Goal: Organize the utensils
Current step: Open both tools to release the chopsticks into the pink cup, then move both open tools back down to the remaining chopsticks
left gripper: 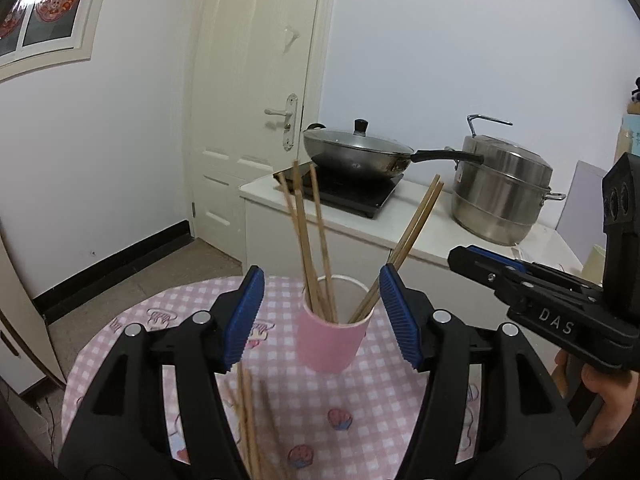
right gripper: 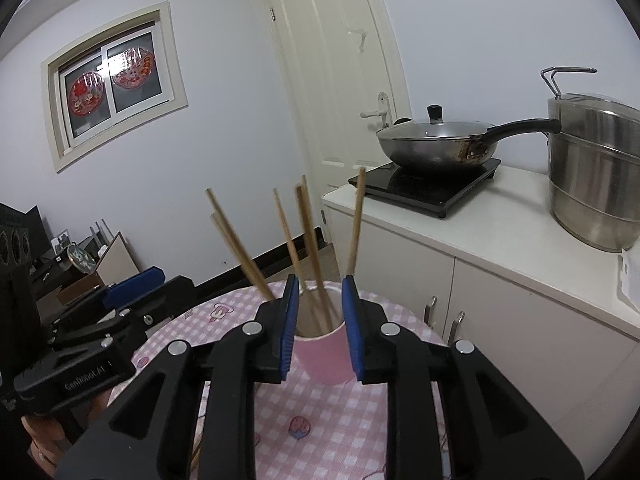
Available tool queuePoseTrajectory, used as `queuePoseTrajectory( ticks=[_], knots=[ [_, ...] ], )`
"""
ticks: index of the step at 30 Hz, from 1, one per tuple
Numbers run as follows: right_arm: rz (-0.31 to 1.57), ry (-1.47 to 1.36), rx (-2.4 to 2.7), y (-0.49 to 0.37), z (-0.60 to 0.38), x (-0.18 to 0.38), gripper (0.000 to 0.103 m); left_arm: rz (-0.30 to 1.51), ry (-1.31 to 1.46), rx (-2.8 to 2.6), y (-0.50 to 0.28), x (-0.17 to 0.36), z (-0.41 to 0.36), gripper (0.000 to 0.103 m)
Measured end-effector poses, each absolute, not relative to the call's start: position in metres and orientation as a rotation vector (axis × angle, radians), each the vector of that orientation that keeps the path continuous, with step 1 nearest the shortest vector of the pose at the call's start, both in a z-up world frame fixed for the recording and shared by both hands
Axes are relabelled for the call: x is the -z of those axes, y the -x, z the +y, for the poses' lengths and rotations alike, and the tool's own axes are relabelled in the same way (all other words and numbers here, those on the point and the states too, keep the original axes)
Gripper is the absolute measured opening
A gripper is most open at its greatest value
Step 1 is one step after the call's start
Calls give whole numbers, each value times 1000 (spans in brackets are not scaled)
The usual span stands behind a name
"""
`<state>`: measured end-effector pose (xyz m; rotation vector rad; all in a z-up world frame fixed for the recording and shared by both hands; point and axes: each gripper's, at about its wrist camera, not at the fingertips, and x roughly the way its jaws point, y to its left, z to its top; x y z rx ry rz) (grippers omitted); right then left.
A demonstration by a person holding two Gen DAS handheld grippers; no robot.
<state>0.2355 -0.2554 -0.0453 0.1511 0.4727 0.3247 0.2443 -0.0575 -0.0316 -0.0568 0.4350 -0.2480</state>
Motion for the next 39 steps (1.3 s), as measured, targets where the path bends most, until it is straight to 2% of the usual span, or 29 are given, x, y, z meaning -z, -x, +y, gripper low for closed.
queuePoseTrajectory(
  ticks=[11, 15, 29, 33, 39],
  knots=[
    [548, -104, -372, -214, -220, 67, 21, 569, 56, 218, -221, 58, -12, 60],
    [594, -85, -394, -212, -204, 81, 27, 673, 61, 215, -228, 81, 2, 60],
    [810, -54, -441, -236, -164, 142, 27, 981, 153, 209, -269, 171, 30, 60],
    [853, -60, -434, -246, -163, 156, 27, 1021, 176, 203, -284, 186, 32, 53],
    [890, -65, -435, -259, -162, 170, 28, 1045, 192, 200, -303, 195, 30, 51]
  ],
)
